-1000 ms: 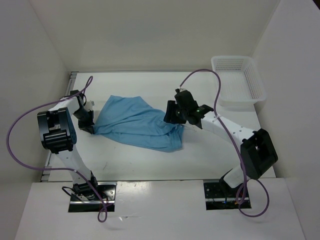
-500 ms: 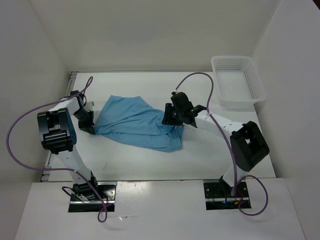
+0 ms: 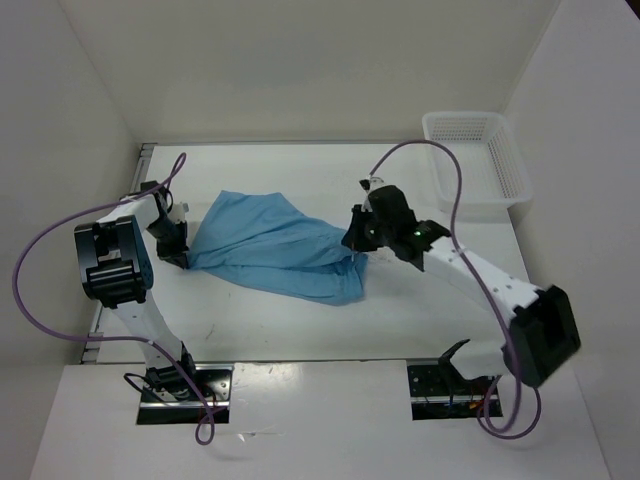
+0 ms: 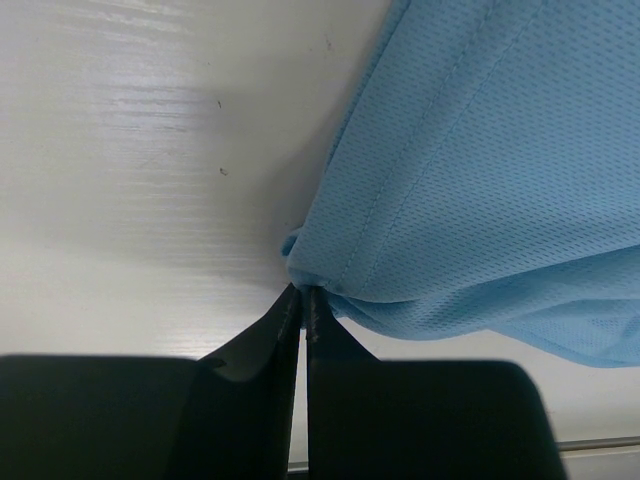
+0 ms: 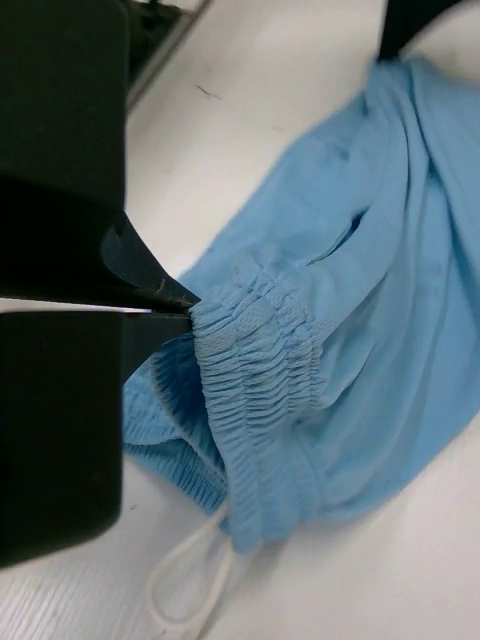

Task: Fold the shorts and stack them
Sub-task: Fold the shorts

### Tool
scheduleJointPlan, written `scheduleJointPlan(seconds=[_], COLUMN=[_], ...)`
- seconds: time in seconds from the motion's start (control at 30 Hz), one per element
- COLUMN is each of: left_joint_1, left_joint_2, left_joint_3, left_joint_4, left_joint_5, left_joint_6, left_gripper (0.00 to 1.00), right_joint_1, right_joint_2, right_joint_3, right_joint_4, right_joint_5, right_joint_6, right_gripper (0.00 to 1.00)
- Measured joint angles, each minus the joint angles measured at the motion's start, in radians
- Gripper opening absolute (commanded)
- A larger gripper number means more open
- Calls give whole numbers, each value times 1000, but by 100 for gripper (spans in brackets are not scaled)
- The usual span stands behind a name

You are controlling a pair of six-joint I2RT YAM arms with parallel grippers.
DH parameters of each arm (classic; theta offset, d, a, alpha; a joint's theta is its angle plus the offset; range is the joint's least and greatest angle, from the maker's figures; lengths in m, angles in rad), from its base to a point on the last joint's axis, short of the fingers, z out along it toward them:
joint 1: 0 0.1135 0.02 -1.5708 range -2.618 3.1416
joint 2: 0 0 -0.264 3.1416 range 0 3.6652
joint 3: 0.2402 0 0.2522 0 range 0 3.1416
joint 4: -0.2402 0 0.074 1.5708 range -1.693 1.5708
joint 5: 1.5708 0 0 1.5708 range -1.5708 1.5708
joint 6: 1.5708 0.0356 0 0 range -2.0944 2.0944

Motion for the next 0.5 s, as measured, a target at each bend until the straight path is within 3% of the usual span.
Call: scheduleJointPlan(seconds=[0.2, 0.5], left_joint_1=[0, 0], left_joint_2=[0, 0], left_joint_3=[16, 23], left_joint_4=[0, 0], left_joint_5=[-5, -35], left_joint_6=[0, 0], left_gripper=[6, 5], right_joint_1=[0, 3], right_joint_2=[-255, -87], right_joint_3=[-26, -55], right_joint_4=[-56, -212], right_joint_5=[-159, -303], right_joint_6=[-172, -359], right_gripper=[0, 1])
